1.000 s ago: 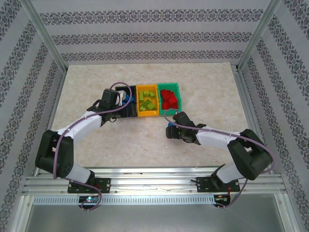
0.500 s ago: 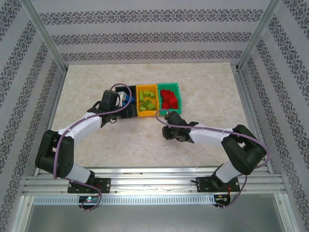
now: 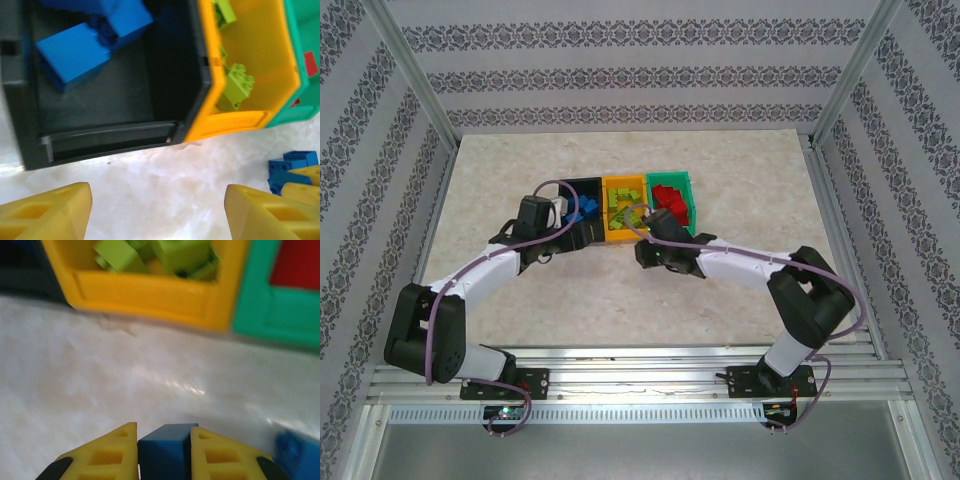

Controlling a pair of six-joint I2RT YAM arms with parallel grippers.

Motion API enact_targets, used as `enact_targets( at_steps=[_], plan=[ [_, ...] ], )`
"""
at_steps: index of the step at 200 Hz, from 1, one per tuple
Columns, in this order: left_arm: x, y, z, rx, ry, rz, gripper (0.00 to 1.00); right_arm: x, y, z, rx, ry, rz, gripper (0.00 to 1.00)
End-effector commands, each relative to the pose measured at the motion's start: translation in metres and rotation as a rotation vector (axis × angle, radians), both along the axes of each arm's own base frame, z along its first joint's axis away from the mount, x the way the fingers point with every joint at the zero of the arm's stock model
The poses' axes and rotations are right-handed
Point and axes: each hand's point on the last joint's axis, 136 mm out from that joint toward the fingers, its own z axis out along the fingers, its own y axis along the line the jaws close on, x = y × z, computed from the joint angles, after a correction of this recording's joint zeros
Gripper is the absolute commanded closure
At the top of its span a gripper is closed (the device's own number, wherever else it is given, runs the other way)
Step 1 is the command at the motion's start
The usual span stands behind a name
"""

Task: Sort the legos into containers by color
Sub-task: Pick up the lego from the center of the table, then place the lego in the container.

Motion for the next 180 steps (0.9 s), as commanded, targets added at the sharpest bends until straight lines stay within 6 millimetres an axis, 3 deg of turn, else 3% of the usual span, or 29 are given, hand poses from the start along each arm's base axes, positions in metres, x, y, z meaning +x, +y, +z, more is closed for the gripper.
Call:
enact_targets(
  at_steps=[1,53,109,145,159,180],
  plan=[
    [0.001,0.01,0.005,-0.126,-0.009,0.059,0.3,0.022,0.041,0.032,0.099,-0.063,0.068,0.84],
    [-0.012,0.041,-0.002,-0.254,0.023,0.155,0.3,0.077,0.097,0.072,0.18,-0.13,0.119,0.83],
    [-0.023,0.052,0.002,-0.277,0.025,0.176,0.3,0.126,0.132,0.08,0.297,-0.117,0.114,0.81],
    [-0.028,0.056,0.006,-0.256,0.016,0.181,0.3,0.135,0.146,0.08,0.31,-0.11,0.129,0.66],
    [-0.028,0.057,0.008,-0.25,0.012,0.181,0.3,0.134,0.143,0.078,0.304,-0.112,0.122,0.59],
    [-0.028,0.057,0.008,-0.249,0.011,0.181,0.3,0.131,0.133,0.077,0.298,-0.115,0.111,0.56]
  ],
)
